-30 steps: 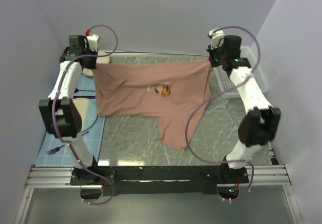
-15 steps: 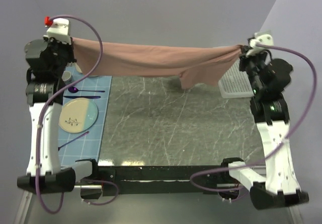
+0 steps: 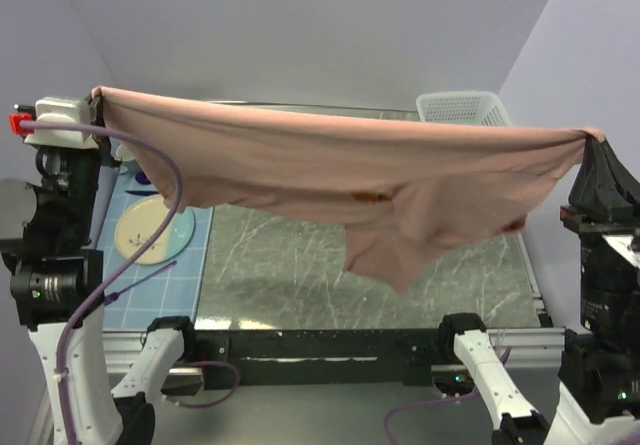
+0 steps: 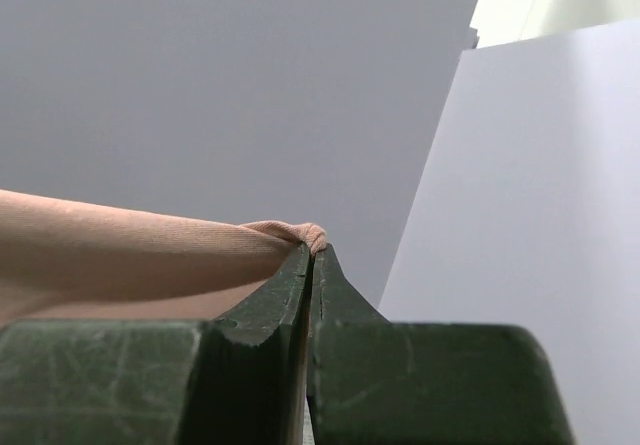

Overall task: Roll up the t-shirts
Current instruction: Fold the T-shirt at the center of the board.

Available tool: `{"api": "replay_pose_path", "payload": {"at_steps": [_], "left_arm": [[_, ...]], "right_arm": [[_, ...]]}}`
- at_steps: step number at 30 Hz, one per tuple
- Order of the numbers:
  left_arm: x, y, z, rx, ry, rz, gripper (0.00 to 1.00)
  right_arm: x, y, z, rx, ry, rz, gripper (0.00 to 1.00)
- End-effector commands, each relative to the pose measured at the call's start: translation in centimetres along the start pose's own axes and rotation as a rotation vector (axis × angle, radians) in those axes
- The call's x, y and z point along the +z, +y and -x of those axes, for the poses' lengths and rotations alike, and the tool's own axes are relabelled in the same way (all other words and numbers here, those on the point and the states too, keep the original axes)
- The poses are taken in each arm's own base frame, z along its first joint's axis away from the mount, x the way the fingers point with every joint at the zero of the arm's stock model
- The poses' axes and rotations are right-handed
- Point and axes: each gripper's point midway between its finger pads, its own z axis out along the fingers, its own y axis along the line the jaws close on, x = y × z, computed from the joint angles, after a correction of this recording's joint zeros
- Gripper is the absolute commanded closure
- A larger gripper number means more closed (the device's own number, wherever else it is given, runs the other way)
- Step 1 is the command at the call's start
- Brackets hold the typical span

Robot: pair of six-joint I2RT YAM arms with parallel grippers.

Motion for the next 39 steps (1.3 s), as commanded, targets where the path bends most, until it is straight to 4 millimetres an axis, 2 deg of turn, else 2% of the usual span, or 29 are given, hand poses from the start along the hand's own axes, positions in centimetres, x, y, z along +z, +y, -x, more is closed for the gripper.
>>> {"api": "replay_pose_path", "payload": {"at_steps": [1, 2, 4, 5, 6, 7, 8, 9, 10, 11, 12, 13, 14, 15, 16, 18, 19, 21, 22, 26, 27, 28, 30, 31, 33, 34, 36, 37, 39], "left_arm": [[1.0, -0.6, -4.6, 0.004, 0.113, -0.016, 0.99], [1.2, -1.2, -7.2, 0.003, 0.174, -0.037, 0.99], [1.4, -2.3, -10.1, -0.003, 0.230, -0.084, 0.99], [1.4, -3.2, -13.2, -0.012, 0.291, -0.112, 0.99], [1.4, -4.0, -14.8, -0.016, 0.318, -0.148, 0.99], [1.2, -4.9, -18.3, -0.030, 0.391, -0.173, 0.99], [1.1, -5.4, -20.1, -0.040, 0.429, -0.185, 0.99], [1.1, -6.1, -21.8, -0.055, 0.464, -0.208, 0.99], [0.7, -7.1, -25.5, -0.068, 0.549, -0.239, 0.99], [0.5, -7.6, -27.4, -0.075, 0.592, -0.255, 0.99], [0.6, -7.9, -28.9, -0.075, 0.615, -0.263, 0.99], [0.1, -8.6, -33.0, -0.089, 0.709, -0.276, 0.99], [0.0, -9.1, -34.8, -0.092, 0.747, -0.289, 0.99], [0.1, -9.4, -36.5, -0.087, 0.772, -0.302, 0.99], [0.3, -10.0, -39.8, -0.094, 0.828, -0.308, 0.99], [1.2, -10.2, -42.7, -0.100, 0.870, -0.298, 0.99], [2.2, -10.4, -45.3, -0.104, 0.913, -0.296, 0.99], [3.2, -10.6, -47.7, -0.095, 0.957, -0.304, 0.99], [4.2, -10.8, -49.9, -0.094, 0.996, -0.305, 0.99], [7.0, -10.5, -53.7, -0.064, 1.054, -0.289, 0.99], [6.9, -10.7, -55.3, -0.061, 1.085, -0.291, 0.99], [8.7, -10.3, -54.9, -0.047, 1.058, -0.283, 0.99], [8.7, -10.1, -57.0, -0.033, 1.104, -0.268, 0.99], [9.7, -9.7, -57.0, -0.025, 1.092, -0.252, 0.99], [10.1, -9.6, -58.2, -0.014, 1.100, -0.229, 0.99], [10.7, -9.4, -58.4, -0.014, 1.090, -0.216, 0.99], [11.2, -9.5, -59.0, -0.015, 1.089, -0.206, 0.99], [11.4, -9.4, -59.2, -0.013, 1.089, -0.201, 0.99], [11.8, -9.2, -59.5, -0.012, 1.090, -0.180, 0.99]], "right_arm": [[-1.1, 1.4, -5.3, -0.054, 0.143, 0.046, 1.00], [-0.9, 2.7, -8.2, -0.055, 0.198, 0.089, 1.00], [-0.8, 3.7, -10.4, -0.055, 0.219, 0.114, 1.00], [-0.9, 5.3, -13.6, -0.045, 0.275, 0.161, 1.00], [-0.7, 5.8, -14.8, -0.035, 0.286, 0.173, 1.00], [-0.6, 6.7, -16.5, -0.024, 0.315, 0.196, 1.00], [-1.0, 8.3, -20.0, -0.011, 0.379, 0.243, 1.00], [-0.9, 8.9, -21.4, -0.008, 0.391, 0.257, 1.00], [-0.8, 9.6, -23.5, 0.000, 0.426, 0.272, 1.00], [-1.0, 10.6, -26.5, -0.005, 0.465, 0.289, 1.00], [-1.0, 11.2, -28.1, -0.006, 0.487, 0.304, 1.00], [-0.9, 12.0, -30.7, -0.007, 0.538, 0.323, 1.00], [-1.4, 12.9, -33.4, -0.016, 0.585, 0.348, 1.00], [-0.9, 13.5, -34.5, -0.018, 0.577, 0.363, 1.00], [-1.3, 14.8, -38.0, -0.012, 0.651, 0.401, 1.00], [-0.7, 16.2, -40.6, -0.009, 0.672, 0.445, 1.00], [-1.0, 17.3, -44.1, -0.001, 0.750, 0.473, 1.00], [0.1, 17.9, -46.8, 0.001, 0.790, 0.472, 1.00], [0.9, 18.4, -49.6, 0.003, 0.845, 0.464, 1.00], [4.4, 19.2, -54.6, -0.007, 0.895, 0.437, 1.00], [4.2, 19.7, -56.7, -0.008, 0.935, 0.444, 1.00], [6.1, 19.6, -56.6, -0.018, 0.908, 0.437, 1.00], [6.3, 20.3, -58.7, -0.021, 0.938, 0.453, 1.00], [7.5, 20.2, -58.7, -0.027, 0.923, 0.449, 1.00], [7.3, 20.7, -60.8, -0.021, 0.967, 0.449, 1.00], [8.4, 20.7, -60.9, -0.018, 0.957, 0.439, 1.00], [8.0, 20.8, -62.6, -0.032, 1.000, 0.430, 1.00], [9.1, 21.0, -62.3, -0.049, 0.982, 0.422, 1.00], [9.3, 21.0, -62.9, -0.055, 0.987, 0.421, 1.00]]}}
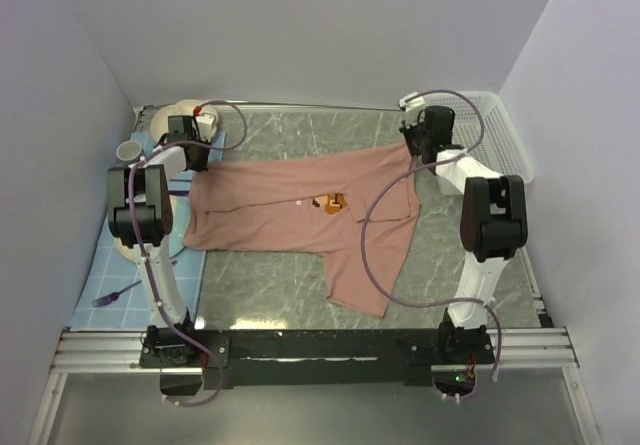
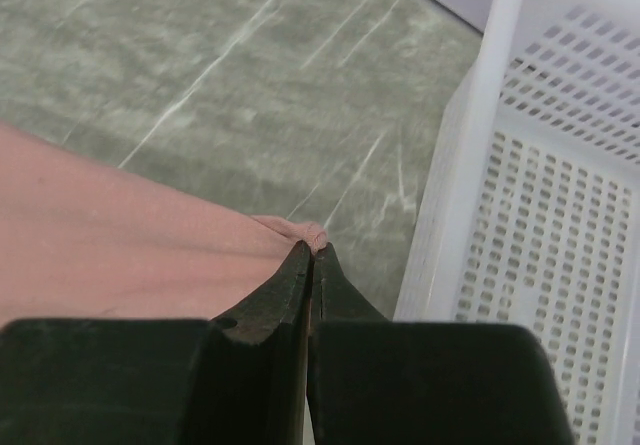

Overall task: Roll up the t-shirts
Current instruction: Fold the T-shirt at the center of the board.

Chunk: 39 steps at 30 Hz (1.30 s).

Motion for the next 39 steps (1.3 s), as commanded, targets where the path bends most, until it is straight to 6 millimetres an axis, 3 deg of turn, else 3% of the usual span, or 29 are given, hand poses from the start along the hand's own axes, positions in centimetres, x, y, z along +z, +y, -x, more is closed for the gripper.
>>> {"api": "replay_pose_path", "payload": {"at_steps": [1, 6, 16, 21, 23, 24, 26, 28, 29, 31, 32, 35, 39], "left_arm": [[0.7, 1.8, 2.2, -0.003, -0.048, 0.082, 0.99], [1.0, 1.8, 2.4, -0.005, -0.056, 0.088, 0.94], [1.3, 0.9, 3.1, 0.008, -0.066, 0.077, 0.94], [1.3, 1.5, 3.0, 0.014, -0.058, 0.119, 0.93], [1.3, 1.6, 3.2, 0.010, -0.061, 0.133, 0.88], [1.3, 1.8, 3.3, 0.008, -0.063, 0.138, 0.79], [1.1, 2.0, 3.6, 0.001, -0.068, 0.148, 0.76], [0.6, 2.3, 4.7, -0.016, -0.092, 0.164, 0.69], [0.3, 2.4, 5.3, -0.023, -0.104, 0.168, 0.61], [-0.5, 2.5, 6.7, -0.037, -0.134, 0.166, 0.56], [-1.0, 2.5, 7.5, -0.039, -0.151, 0.169, 0.50], [-2.8, 2.5, 9.1, -0.037, -0.181, 0.169, 0.43], [-6.2, 2.7, 10.5, -0.035, -0.203, 0.172, 0.38]], "right_arm": [[0.9, -2.0, 3.1, -0.029, -0.057, -0.078, 1.00], [1.7, -1.9, 2.5, -0.045, -0.011, -0.068, 1.00], [2.6, -2.2, 1.4, -0.121, 0.041, -0.129, 1.00], [3.6, -2.6, 0.4, -0.189, 0.070, -0.173, 1.00], [3.9, -2.9, 0.6, -0.210, 0.067, -0.189, 1.00], [4.2, -2.9, 0.3, -0.220, 0.073, -0.195, 1.00], [4.5, -3.0, 0.4, -0.240, 0.066, -0.203, 1.00], [5.0, -3.1, 0.5, -0.244, 0.062, -0.222, 1.00], [5.3, -3.2, 0.7, -0.242, 0.049, -0.231, 1.00], [5.5, -3.5, 1.5, -0.241, 0.038, -0.258, 1.00], [6.1, -3.2, 0.8, -0.242, 0.063, -0.256, 0.87], [5.2, -3.0, 3.9, -0.226, 0.011, -0.234, 0.51], [1.9, -2.0, 7.3, -0.154, -0.051, -0.157, 0.36]]}}
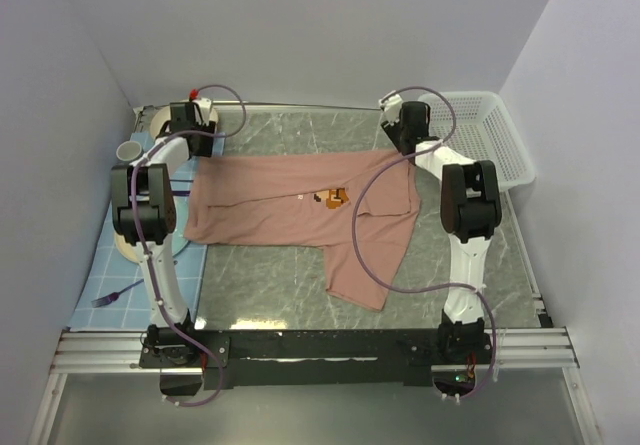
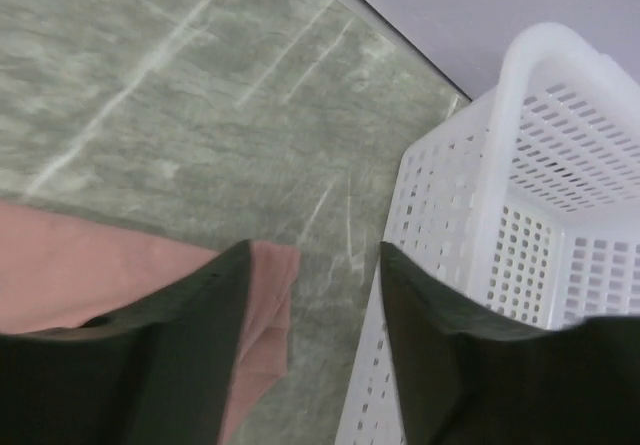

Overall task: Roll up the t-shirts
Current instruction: Fold the T-shirt at the center of the board.

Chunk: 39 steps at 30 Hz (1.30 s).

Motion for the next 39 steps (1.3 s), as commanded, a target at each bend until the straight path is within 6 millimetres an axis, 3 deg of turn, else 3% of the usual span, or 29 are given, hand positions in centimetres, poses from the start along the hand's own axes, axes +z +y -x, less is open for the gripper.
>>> {"api": "replay_pose_path", "payload": {"at_steps": [1, 2, 4, 5, 7, 8, 10, 13, 14, 16, 17, 19, 20, 22, 30, 33, 36, 39], "left_arm": [[-5.9, 1.5, 6.2, -0.014, -0.124, 0.023, 0.37], [-7.4, 1.8, 7.1, -0.014, -0.144, 0.019, 0.37], [-9.3, 0.9, 6.9, 0.027, -0.132, -0.036, 0.37], [-11.1, 0.6, 6.9, 0.037, -0.149, -0.059, 0.37], [-12.8, -0.8, 6.3, 0.085, -0.154, -0.125, 0.36], [-14.1, -1.4, 5.3, 0.109, -0.151, -0.153, 0.37], [-15.1, -2.7, 3.8, 0.154, -0.131, -0.190, 0.39], [-16.5, -4.2, 0.5, 0.176, -0.085, -0.265, 0.46], [-16.8, -5.8, -0.9, 0.199, -0.065, -0.295, 0.53], [-17.2, -6.7, -2.3, 0.193, -0.045, -0.322, 0.62], [-17.4, -7.0, -3.1, 0.188, -0.031, -0.332, 0.69], [-17.6, -7.5, -4.2, 0.179, -0.010, -0.350, 0.76], [-17.7, -7.6, -5.0, 0.179, 0.005, -0.353, 0.85], [-17.8, -7.7, -5.6, 0.178, 0.023, -0.354, 0.92], [-17.8, -7.1, -6.2, 0.192, 0.052, -0.326, 0.85], [-17.6, -6.9, -6.8, 0.223, 0.072, -0.320, 0.77], [-17.3, -7.0, -7.6, 0.287, 0.093, -0.338, 0.67], [-17.9, -7.3, -8.0, 0.365, 0.085, -0.372, 0.61]], "right_arm": [[-5.6, -2.7, 7.4, 0.079, -0.168, 0.018, 0.31], [-7.7, -3.1, 9.1, 0.082, -0.219, 0.050, 0.29], [-9.7, -1.1, 8.1, 0.085, -0.198, 0.149, 0.29], [-11.8, -1.3, 9.0, 0.076, -0.226, 0.173, 0.29], [-13.4, 1.7, 6.4, 0.040, -0.187, 0.296, 0.30], [-14.8, 2.1, 6.1, 0.025, -0.195, 0.328, 0.30], [-15.9, 5.0, 2.0, -0.032, -0.114, 0.433, 0.33], [-17.3, 7.8, -2.3, -0.088, -0.005, 0.555, 0.42], [-17.4, 8.6, -3.4, -0.097, 0.028, 0.588, 0.50], [-17.6, 9.3, -5.2, -0.119, 0.096, 0.628, 0.63], [-17.2, 9.8, -6.2, -0.125, 0.133, 0.649, 0.75], [-16.9, 10.0, -6.8, -0.149, 0.168, 0.670, 0.84], [-16.4, 10.5, -7.8, -0.161, 0.202, 0.690, 0.91], [-16.0, 10.5, -8.2, -0.197, 0.224, 0.707, 0.94], [-13.6, 9.3, -13.0, -0.401, 0.392, 0.667, 0.97], [-13.1, 8.4, -15.3, -0.486, 0.444, 0.627, 0.98], [-12.6, 7.6, -16.0, -0.474, 0.446, 0.609, 0.99], [-12.3, 7.0, -15.1, -0.449, 0.437, 0.589, 0.99]]}}
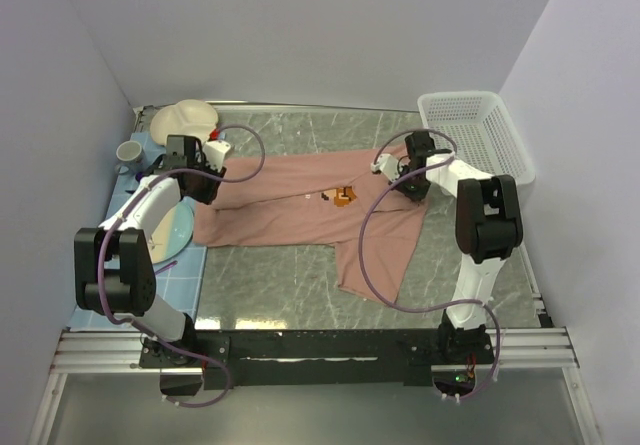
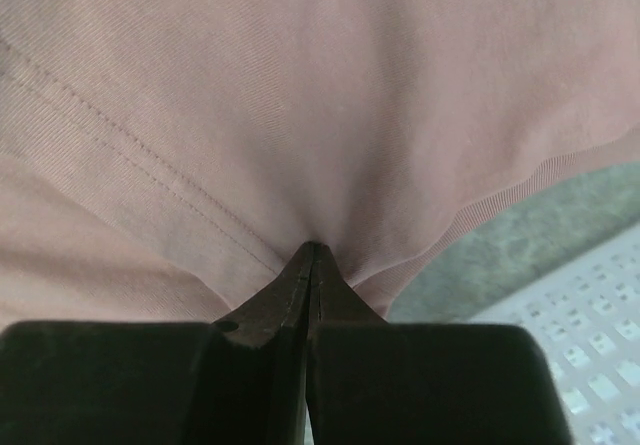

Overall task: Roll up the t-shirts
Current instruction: Fold the T-shirt at the center of the board.

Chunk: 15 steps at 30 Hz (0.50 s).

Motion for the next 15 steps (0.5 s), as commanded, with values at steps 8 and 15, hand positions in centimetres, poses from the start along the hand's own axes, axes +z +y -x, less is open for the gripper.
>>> {"api": "replay_pose_path", "payload": {"at_steps": [8, 15], "left_arm": [[-4.4, -1.5, -0.1, 0.329, -0.043, -0.055, 0.53], [-5.7, -1.8, -2.0, 0.294, -0.066, 0.004, 0.51]], "right_arm": [[-10.5, 2.8, 2.5, -0.053, -0.318, 0.034, 0.58], [-13.8, 12.0, -0.5, -0.508, -0.502, -0.073, 0.47]]}}
